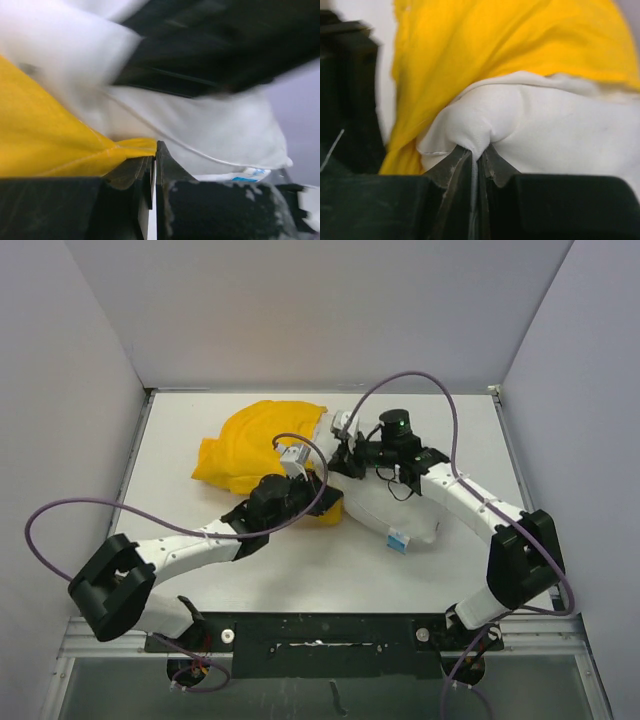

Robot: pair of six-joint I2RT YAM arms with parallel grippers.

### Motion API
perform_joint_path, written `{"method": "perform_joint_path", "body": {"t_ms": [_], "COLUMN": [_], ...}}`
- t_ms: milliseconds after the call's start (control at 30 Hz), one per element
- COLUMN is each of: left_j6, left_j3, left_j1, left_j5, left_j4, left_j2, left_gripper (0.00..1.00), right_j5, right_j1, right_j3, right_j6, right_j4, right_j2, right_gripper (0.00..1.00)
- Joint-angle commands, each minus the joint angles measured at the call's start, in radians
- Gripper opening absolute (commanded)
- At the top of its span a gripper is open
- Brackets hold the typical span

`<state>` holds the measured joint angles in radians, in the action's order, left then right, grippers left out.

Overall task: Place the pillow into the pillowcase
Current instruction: Stuff the pillow into the pillowcase.

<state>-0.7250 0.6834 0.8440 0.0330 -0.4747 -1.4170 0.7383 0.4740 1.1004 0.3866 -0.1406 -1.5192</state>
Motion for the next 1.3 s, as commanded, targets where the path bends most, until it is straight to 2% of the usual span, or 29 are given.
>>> {"method": "perform_joint_path", "body": {"t_ms": [0, 67, 133, 233, 300, 333, 367, 433, 500, 567, 667, 700, 733, 767, 833, 900, 1000, 1100, 1167, 1267], "left_j6": [0.033, 0.004, -0.019, -0.067, -0.109, -0.130, -0.143, -0.136, -0.090, -0.034, 0.077, 0.126, 0.157, 0.181, 0.212, 0.235, 0.223, 0.214, 0.235, 0.296], "left_j3": [0.117, 0.106, 0.047, -0.066, -0.146, -0.180, -0.203, -0.217, -0.202, -0.179, -0.125, -0.104, -0.082, -0.057, -0.005, 0.058, 0.179, 0.332, 0.421, 0.595], "left_j1": [0.033, 0.042, 0.042, 0.009, -0.020, -0.031, -0.035, -0.036, -0.029, -0.028, -0.037, -0.040, -0.047, -0.055, -0.089, -0.153, -0.312, -0.474, -0.548, -0.582], "left_j5": [-0.313, -0.385, -0.389, -0.358, -0.361, -0.364, -0.366, -0.376, -0.416, -0.472, -0.496, -0.481, -0.457, -0.427, -0.380, -0.382, -0.472, -0.547, -0.538, -0.459], "left_j4": [-0.065, -0.096, -0.104, -0.145, -0.214, -0.250, -0.258, -0.209, -0.113, 0.019, 0.275, 0.361, 0.441, 0.514, 0.626, 0.691, 0.751, 0.800, 0.802, 0.865], "left_j2": [0.124, 0.121, 0.105, 0.064, 0.033, 0.021, 0.020, 0.050, 0.119, 0.214, 0.389, 0.446, 0.499, 0.541, 0.592, 0.586, 0.482, 0.303, 0.202, 0.039], "left_gripper": [0.00, 0.00, 0.00, 0.00, 0.00, 0.08, 0.17, 0.32, 0.45, 0.55, 0.67, 0.74, 0.80, 0.87, 0.95, 0.98, 0.98, 0.98, 0.98, 0.98], "right_j5": [-0.129, -0.116, -0.057, 0.152, 0.310, 0.400, 0.470, 0.514, 0.488, 0.445, 0.421, 0.431, 0.440, 0.441, 0.417, 0.362, 0.221, 0.118, 0.114, 0.091], "right_j1": [-0.011, -0.038, -0.044, -0.024, -0.021, -0.021, -0.021, -0.020, -0.021, -0.032, -0.094, -0.121, -0.145, -0.167, -0.195, -0.208, -0.210, -0.213, -0.213, -0.202], "right_j3": [0.112, 0.040, -0.065, -0.221, -0.260, -0.261, -0.245, -0.181, -0.074, 0.032, 0.180, 0.227, 0.278, 0.323, 0.401, 0.447, 0.451, 0.463, 0.518, 0.575], "right_j6": [-0.256, -0.305, -0.332, -0.303, -0.248, -0.190, -0.095, 0.151, 0.463, 0.686, 0.824, 0.880, 0.960, 1.019, 1.009, 0.927, 0.606, 0.432, 0.416, 0.438], "right_j4": [0.235, 0.305, 0.388, 0.474, 0.443, 0.417, 0.344, 0.085, -0.301, -0.561, -0.832, -0.928, -1.025, -1.103, -1.148, -1.091, -0.803, -0.573, -0.561, -0.577], "right_j2": [-0.088, -0.127, -0.152, -0.167, -0.167, -0.167, -0.159, -0.131, -0.102, -0.078, -0.051, -0.046, -0.045, -0.045, -0.043, -0.038, -0.027, -0.076, -0.155, -0.272], "right_gripper": [0.00, 0.00, 0.00, 0.00, 0.06, 0.10, 0.13, 0.22, 0.29, 0.37, 0.46, 0.52, 0.64, 0.70, 0.76, 0.82, 0.99, 0.98, 0.98, 0.98]}}
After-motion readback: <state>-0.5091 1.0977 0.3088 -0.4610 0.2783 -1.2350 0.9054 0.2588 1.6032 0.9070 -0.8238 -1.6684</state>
